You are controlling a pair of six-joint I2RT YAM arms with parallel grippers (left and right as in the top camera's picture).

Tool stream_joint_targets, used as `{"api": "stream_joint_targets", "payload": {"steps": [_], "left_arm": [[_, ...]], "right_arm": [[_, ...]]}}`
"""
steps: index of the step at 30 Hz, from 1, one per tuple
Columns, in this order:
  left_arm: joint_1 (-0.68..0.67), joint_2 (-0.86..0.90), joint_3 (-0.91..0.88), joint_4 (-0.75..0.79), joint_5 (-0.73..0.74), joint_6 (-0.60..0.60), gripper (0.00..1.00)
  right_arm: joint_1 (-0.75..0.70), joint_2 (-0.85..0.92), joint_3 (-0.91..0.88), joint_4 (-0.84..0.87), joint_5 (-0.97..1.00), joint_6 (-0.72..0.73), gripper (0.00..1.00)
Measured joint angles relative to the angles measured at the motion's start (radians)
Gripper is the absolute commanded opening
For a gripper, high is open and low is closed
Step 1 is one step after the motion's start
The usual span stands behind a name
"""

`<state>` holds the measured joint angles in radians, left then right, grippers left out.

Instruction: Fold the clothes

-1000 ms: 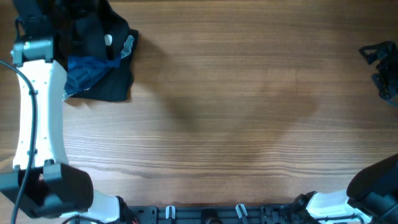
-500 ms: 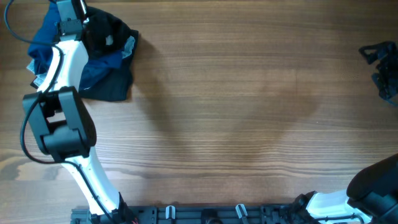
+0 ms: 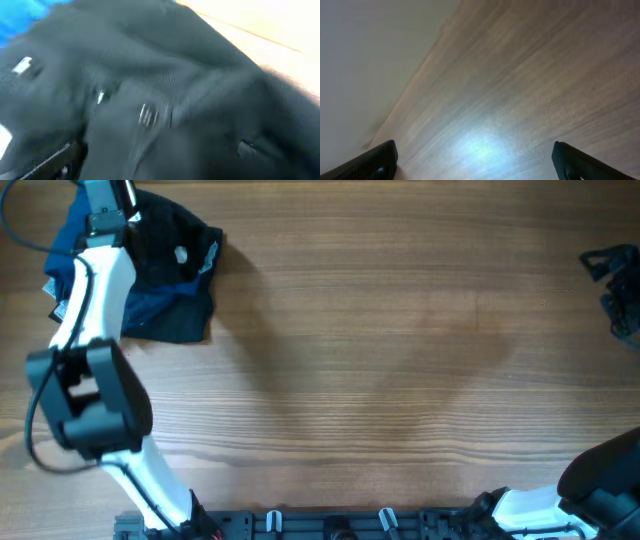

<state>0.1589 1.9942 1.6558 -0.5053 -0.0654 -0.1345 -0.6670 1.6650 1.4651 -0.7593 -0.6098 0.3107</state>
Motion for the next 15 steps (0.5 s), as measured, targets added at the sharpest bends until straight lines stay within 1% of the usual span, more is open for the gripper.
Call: {"api": "stream_joint_targets", "payload": {"steps": [2, 5, 7, 9, 10, 13, 15], "left_arm": [[0.000, -0.088, -0.006, -0.025, 0.001, -0.002, 1.00], [0.000, -0.269, -0.006, -0.060, 0.003, -0.003, 1.00], [0.000, -0.369, -0.006, -0.073, 0.007, -0.003, 1.00], [0.000, -0.436, -0.006, -0.084, 0.015, -0.003, 1.00], [0.000, -0.458, -0.006, -0.089, 0.019, -0.003, 1.00], [0.000, -0.472, -0.006, -0.098, 0.027, -0.003, 1.00], [0.000, -0.471, -0.007, -0.101, 0.030, -0.003, 1.00]], "right_arm": [[0.000, 0.000, 0.000, 0.028, 0.000, -0.017, 1.00], [0.002, 0.000, 0.000, 0.080, -0.004, -0.060, 1.00], [0.016, -0.007, 0.000, 0.106, -0.016, -0.119, 1.00], [0.061, -0.044, 0.000, 0.112, -0.019, -0.213, 0.99], [0.091, -0.070, 0.000, 0.113, -0.019, -0.257, 0.99], [0.263, -0.193, 0.007, 0.118, -0.022, -0.444, 1.00], [0.417, -0.275, 0.014, 0.119, -0.019, -0.554, 1.00]]}}
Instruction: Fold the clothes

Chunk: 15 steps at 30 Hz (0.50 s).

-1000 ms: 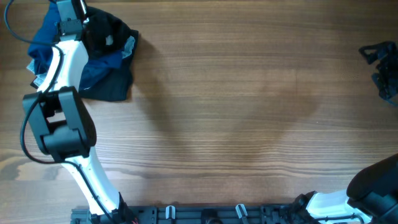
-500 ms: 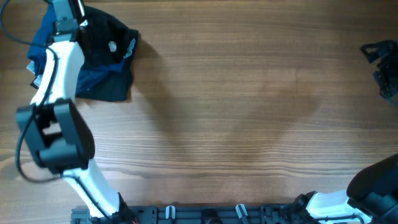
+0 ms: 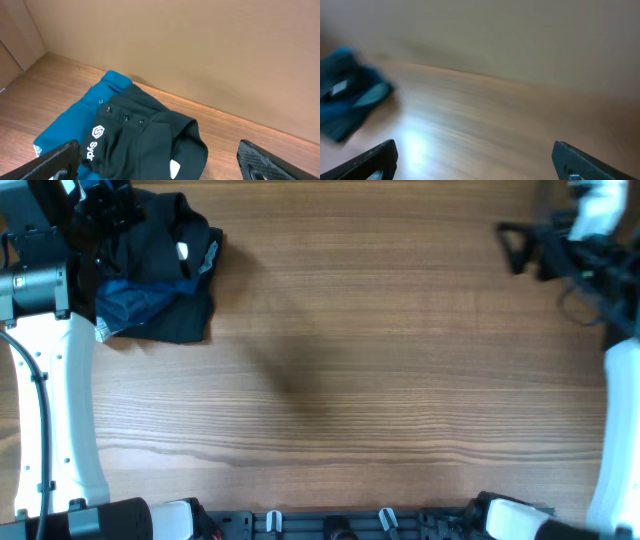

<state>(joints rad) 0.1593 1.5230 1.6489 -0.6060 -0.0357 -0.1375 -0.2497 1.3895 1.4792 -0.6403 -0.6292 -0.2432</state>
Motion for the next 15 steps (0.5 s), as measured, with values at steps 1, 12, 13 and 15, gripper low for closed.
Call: {"api": "stream_joint_targets", "payload": {"steps": [1, 12, 13, 15], "left_arm": [[0.000, 0.000, 0.000, -0.001, 0.000, 0.000, 1.00], [0.000, 0.000, 0.000, -0.001, 0.000, 0.000, 1.00], [0.000, 0.000, 0.000, -0.001, 0.000, 0.000, 1.00], [0.000, 0.000, 0.000, -0.001, 0.000, 0.000, 1.00]], "right_arm": [[0.056, -0.025, 0.004, 0.001, 0.009, -0.024, 1.00], [0.256, -0.064, 0.014, -0.009, 0.064, -0.097, 1.00], [0.256, -0.064, 0.014, -0.009, 0.066, -0.097, 1.00], [0.256, -0.063, 0.014, -0.011, 0.069, -0.097, 1.00]]}}
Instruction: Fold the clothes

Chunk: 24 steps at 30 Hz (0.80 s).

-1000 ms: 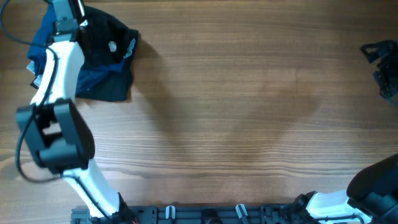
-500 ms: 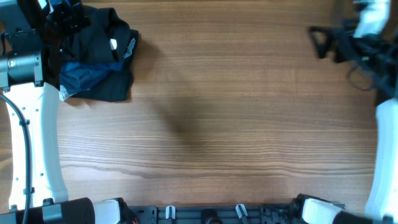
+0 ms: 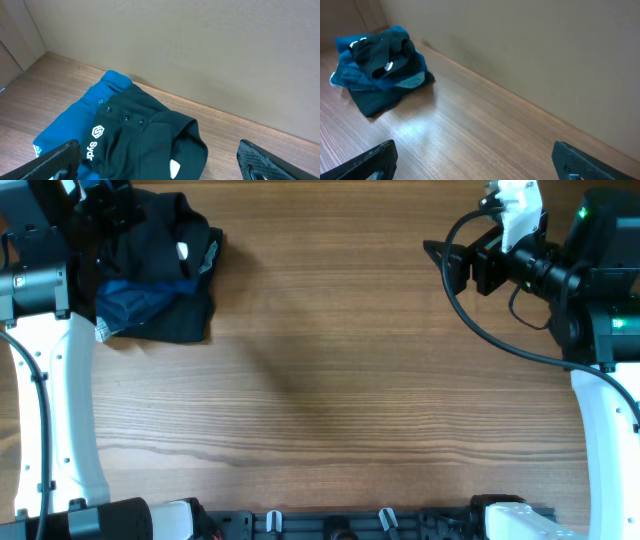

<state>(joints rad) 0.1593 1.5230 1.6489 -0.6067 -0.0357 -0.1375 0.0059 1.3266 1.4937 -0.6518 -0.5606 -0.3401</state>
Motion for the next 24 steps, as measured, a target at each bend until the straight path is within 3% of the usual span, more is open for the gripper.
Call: {"api": "stream_joint_targets", "payload": {"steps": [9, 13, 18, 24], "left_arm": [[0.000, 0.000, 0.000, 0.000, 0.000, 0.000, 1.00], [0.000, 0.000, 0.000, 0.001, 0.000, 0.000, 1.00], [0.000, 0.000, -0.001, -0.001, 0.003, 0.000, 1.00], [0.000, 0.001, -0.001, -0.002, 0.004, 0.000, 1.00]], "right_arm": [[0.000, -0.017, -0.005, -0.119, 0.211, -0.007, 1.00], [0.000, -0.202, -0.055, -0.089, 0.250, -0.003, 1.00], [0.000, -0.618, -0.388, 0.279, 0.388, 0.153, 1.00], [0.000, -0.839, -0.871, 0.531, 0.415, 0.290, 1.00]]}}
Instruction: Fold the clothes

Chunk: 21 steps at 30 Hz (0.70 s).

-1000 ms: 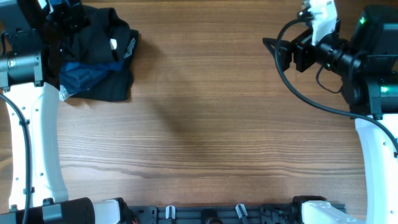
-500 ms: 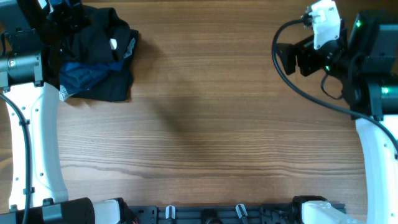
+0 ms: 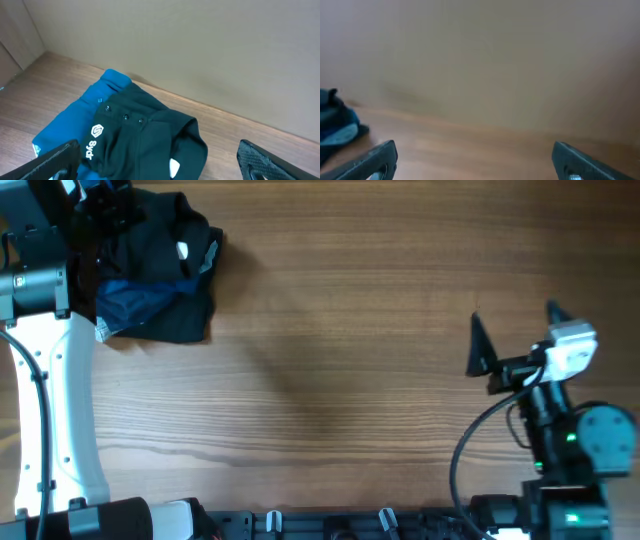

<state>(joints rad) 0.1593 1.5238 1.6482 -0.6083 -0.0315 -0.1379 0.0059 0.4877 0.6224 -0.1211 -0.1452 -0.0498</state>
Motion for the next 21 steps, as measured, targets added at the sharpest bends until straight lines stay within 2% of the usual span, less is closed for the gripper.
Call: {"api": "stream_joint_targets", "payload": {"steps": [4, 11, 16, 21], "left_arm": [[0.000, 0.000, 0.000, 0.001, 0.000, 0.000, 1.00], [0.000, 0.000, 0.000, 0.002, 0.000, 0.000, 1.00], [0.000, 0.000, 0.000, 0.002, 0.000, 0.000, 1.00], [0.000, 0.000, 0.000, 0.001, 0.000, 0.000, 1.00]], "right_arm": [[0.000, -0.140, -0.196, 0.079, -0.003, 0.042, 1.00], [0.000, -0.314, -0.432, 0.150, -0.003, 0.121, 1.00], [0.000, -0.402, -0.541, 0.183, -0.003, 0.161, 1.00], [0.000, -0.441, -0.571, 0.183, 0.002, 0.166, 1.00]]}}
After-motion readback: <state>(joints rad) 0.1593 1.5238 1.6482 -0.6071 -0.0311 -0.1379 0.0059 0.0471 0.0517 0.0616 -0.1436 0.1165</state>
